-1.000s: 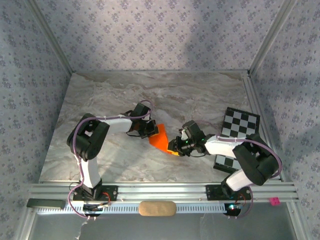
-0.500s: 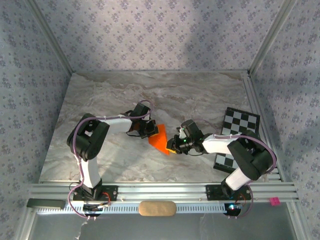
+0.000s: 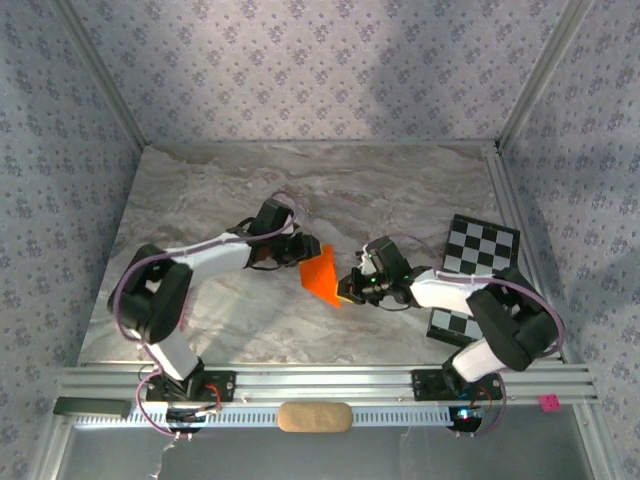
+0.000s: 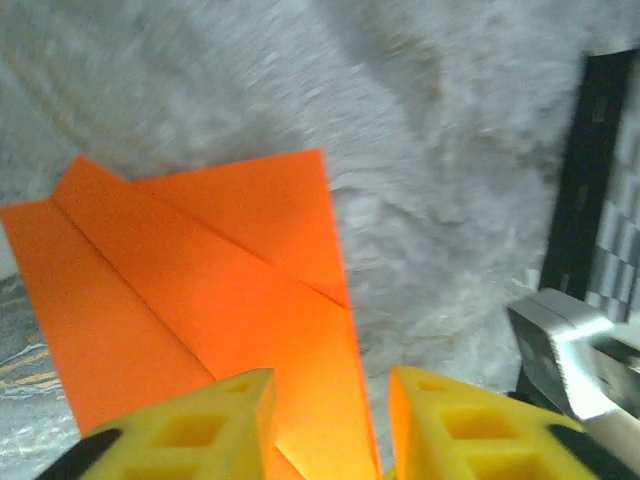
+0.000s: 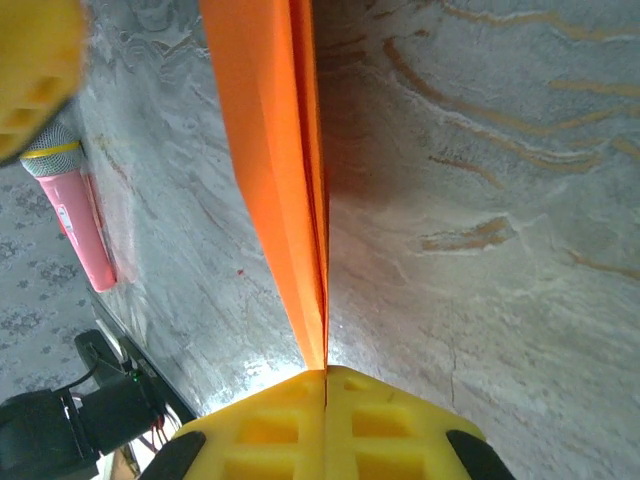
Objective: Fold a paper plane with a square sheet of paper (pick it up from the middle)
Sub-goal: Turn over the paper at the center of the table.
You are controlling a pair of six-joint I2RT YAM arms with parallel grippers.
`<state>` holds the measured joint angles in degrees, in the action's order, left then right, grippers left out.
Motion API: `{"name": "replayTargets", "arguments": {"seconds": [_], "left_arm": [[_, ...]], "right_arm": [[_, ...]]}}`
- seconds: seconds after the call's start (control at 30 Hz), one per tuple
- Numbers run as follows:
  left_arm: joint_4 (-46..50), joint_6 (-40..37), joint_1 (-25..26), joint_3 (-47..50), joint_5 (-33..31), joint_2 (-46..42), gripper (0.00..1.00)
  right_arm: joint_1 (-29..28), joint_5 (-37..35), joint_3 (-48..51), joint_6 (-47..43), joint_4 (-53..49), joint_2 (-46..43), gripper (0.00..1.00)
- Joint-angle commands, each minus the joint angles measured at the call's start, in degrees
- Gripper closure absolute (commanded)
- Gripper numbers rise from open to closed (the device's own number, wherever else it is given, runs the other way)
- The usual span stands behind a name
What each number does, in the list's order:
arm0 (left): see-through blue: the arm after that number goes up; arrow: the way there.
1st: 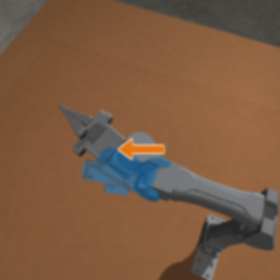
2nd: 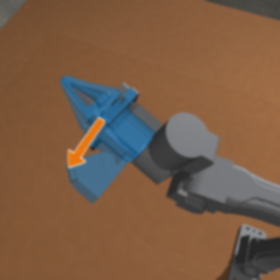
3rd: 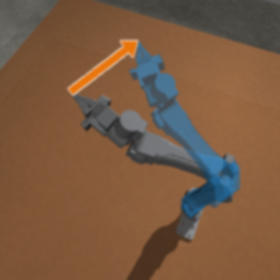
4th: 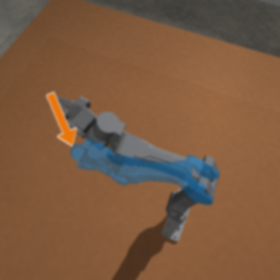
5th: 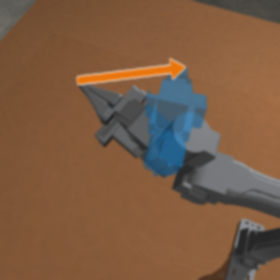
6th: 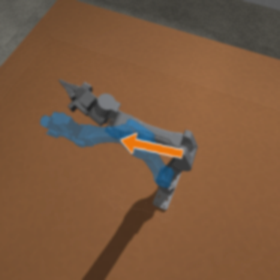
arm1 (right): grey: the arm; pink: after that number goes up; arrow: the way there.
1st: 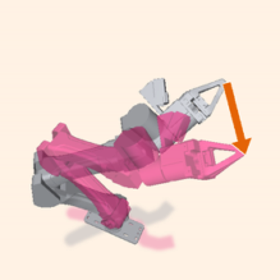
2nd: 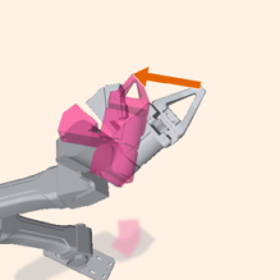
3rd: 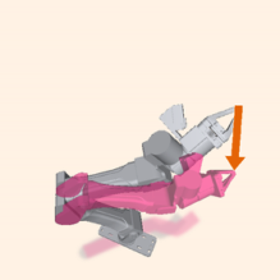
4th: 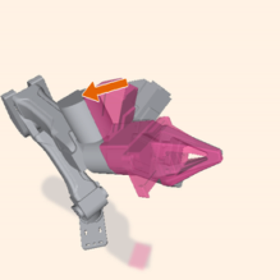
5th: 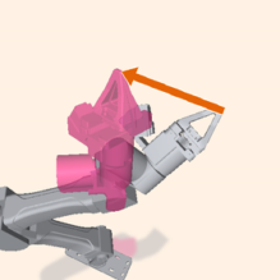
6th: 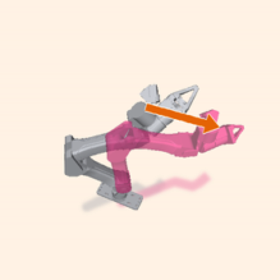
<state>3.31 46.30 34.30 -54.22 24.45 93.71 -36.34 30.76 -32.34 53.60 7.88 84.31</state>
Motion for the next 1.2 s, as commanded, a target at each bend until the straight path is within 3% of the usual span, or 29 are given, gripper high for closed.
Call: {"name": "replayTargets", "arguments": {"seconds": [0.0,0.27,0.53,0.87,1.17], "left_arm": [[-0.9,-2.5,0.4,1.7,-2.8,-6.0,0.59],[-0.2,-3.1,0.4,8.8,-10.1,-19.2,0.52],[0.5,-3.9,0.1,15.2,-17.0,-29.4,0.43],[-0.2,-2.1,-1.7,18.4,-19.7,-32.5,0.36],[0.7,0.0,-4.1,18.6,-19.3,-33.0,0.35]], "right_arm": [[0.2,-3.5,-2.2,-4.1,-7.2,-3.3,0.99],[-0.6,-14.7,-6.7,-10.2,-20.9,-10.3,0.99],[-5.4,-28.9,-11.0,-13.6,-29.5,-14.5,0.99],[-11.0,-43.9,-16.4,-14.4,-36.8,-15.1,1.00],[-12.5,-49.7,-16.4,-16.1,-40.7,-15.7,1.00]]}}
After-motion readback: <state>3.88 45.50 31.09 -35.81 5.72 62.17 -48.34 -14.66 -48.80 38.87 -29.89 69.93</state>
